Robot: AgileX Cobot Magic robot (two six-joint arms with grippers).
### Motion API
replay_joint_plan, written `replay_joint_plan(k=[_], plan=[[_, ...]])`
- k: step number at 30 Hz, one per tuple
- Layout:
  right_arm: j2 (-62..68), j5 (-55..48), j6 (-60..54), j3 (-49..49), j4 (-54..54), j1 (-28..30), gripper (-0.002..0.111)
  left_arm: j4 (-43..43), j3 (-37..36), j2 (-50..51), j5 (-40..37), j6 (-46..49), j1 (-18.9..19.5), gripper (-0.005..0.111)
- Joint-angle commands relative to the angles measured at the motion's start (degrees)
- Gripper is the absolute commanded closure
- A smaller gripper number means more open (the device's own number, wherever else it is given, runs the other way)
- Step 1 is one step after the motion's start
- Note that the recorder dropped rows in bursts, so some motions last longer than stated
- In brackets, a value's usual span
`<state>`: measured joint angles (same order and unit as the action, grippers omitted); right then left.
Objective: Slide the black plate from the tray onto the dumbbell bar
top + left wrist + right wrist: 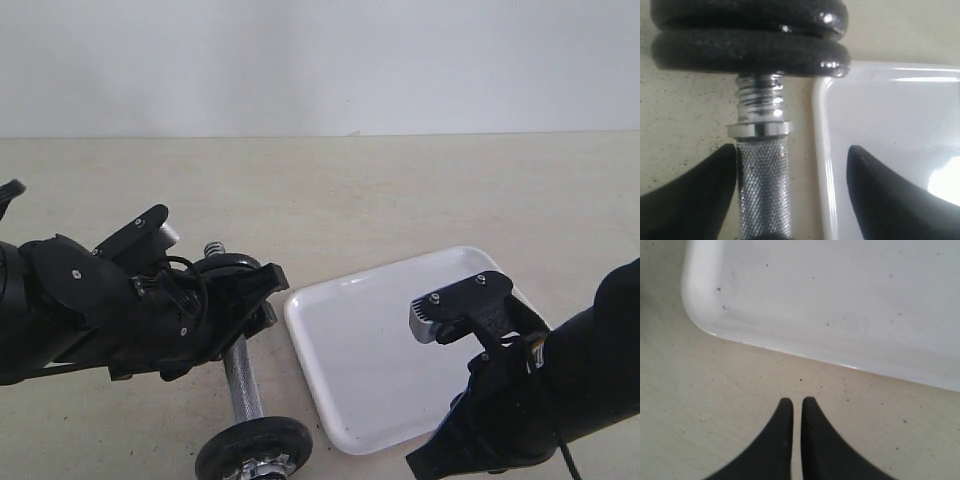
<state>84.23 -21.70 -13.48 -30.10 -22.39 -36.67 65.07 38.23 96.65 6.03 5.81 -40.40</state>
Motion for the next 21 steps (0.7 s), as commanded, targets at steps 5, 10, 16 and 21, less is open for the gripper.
replay_joint_plan(k=[5,10,16,21], plan=[[-0.4,-0.1,-0.4,0.3,0.1,0.0,0.108,0.0,-0.3,-0.3,-0.2,0.7,-0.2,0.048],[-0.4,-0.1,-0.4,0.3,0.1,0.0,0.108,0.0,-0.3,-1.2,1.0,2.2,-0.2,0.048],[-0.4,0.0,-0.5,0.3,0.0,0.0,0.108,0.0,-0.3,-6.4,3.3,5.5,-0.2,0.048],[-0.4,-0.2,-0.5,0.3,0.0,0.0,0.108,0.0,-0.3,-10.6,3.4,10.7,0.0,0.048]])
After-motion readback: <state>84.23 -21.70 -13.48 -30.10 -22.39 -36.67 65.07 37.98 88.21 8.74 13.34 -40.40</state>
